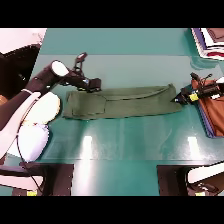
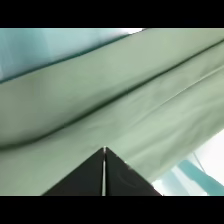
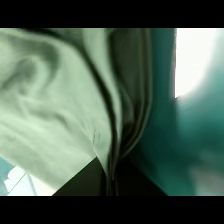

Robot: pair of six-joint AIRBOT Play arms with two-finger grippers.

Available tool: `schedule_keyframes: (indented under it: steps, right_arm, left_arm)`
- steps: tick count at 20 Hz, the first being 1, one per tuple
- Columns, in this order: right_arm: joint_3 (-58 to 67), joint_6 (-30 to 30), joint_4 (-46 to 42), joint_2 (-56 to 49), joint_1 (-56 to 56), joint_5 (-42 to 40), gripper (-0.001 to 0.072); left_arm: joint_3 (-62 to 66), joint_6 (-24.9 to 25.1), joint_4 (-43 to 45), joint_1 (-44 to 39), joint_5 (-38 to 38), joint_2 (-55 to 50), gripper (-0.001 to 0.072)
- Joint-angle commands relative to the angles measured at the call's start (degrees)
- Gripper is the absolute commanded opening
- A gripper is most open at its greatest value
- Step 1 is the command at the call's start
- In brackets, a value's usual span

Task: Fold the shirts.

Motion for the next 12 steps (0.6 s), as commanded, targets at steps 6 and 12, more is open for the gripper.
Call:
schedule_keyframes:
  steps: [6,12]
  right_arm:
    - [17.4,4.11,10.47,11.17,11.17,4.24,0.0017]
    - [26.18,6.45,12.48,13.38,22.25,3.02,0.0017]
  left_arm:
    - [14.67,-2.82,-0.37,-10.14,-0.68,-15.61,0.0023]
    - [16.09,-4.48,-1.03,-11.02,-1.55,-20.09,0.0022]
